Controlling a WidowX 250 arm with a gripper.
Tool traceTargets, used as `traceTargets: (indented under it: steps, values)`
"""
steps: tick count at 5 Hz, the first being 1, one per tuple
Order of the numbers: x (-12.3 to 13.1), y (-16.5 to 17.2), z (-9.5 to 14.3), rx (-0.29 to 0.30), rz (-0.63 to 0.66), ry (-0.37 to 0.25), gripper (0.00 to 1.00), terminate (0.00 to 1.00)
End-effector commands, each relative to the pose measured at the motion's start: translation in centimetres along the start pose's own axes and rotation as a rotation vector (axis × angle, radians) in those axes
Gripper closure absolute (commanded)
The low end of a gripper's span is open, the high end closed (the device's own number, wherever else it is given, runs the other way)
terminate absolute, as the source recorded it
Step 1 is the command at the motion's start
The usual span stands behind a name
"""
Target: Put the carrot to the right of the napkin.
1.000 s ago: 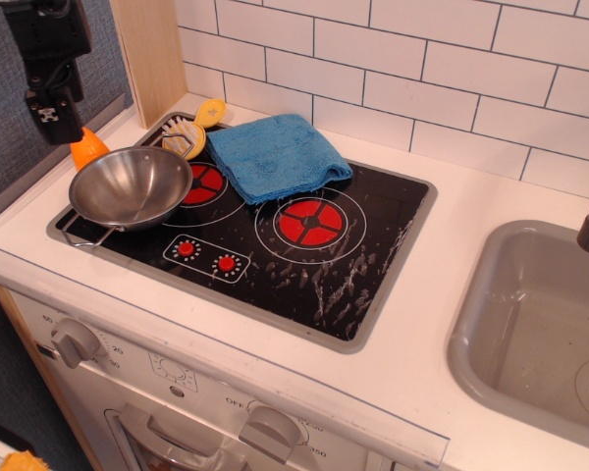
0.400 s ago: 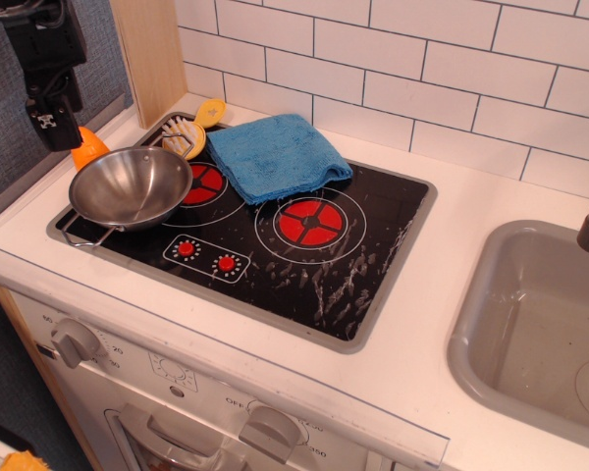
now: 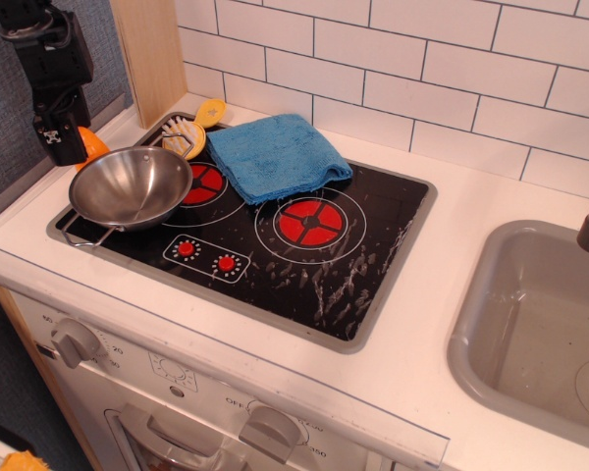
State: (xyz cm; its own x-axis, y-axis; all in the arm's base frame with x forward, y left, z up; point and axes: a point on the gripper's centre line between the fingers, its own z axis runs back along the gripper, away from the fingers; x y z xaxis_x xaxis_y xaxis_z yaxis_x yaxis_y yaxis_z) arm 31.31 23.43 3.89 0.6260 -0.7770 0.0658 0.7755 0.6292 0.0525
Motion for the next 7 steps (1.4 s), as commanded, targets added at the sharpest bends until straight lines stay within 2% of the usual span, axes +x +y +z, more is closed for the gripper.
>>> traceTargets:
  steps: [1, 3, 5, 6, 7]
  values:
    - [0.4, 0.2, -0.4, 0.029, 0.0, 0.031, 1.0, 0.0]
    - [0.5, -0.3, -0.9, 0.021, 0.005, 0.049, 1.0, 0.0]
    - [0.2, -0.2, 0.6, 0.053, 0.03, 0.059, 1.0, 0.0]
    - [0.3, 0.1, 2.6, 0.086, 0.033, 0.082, 1.0, 0.0]
    - [0.5, -0.9, 6.0, 0.136, 0.07, 0.153, 1.0, 0.0]
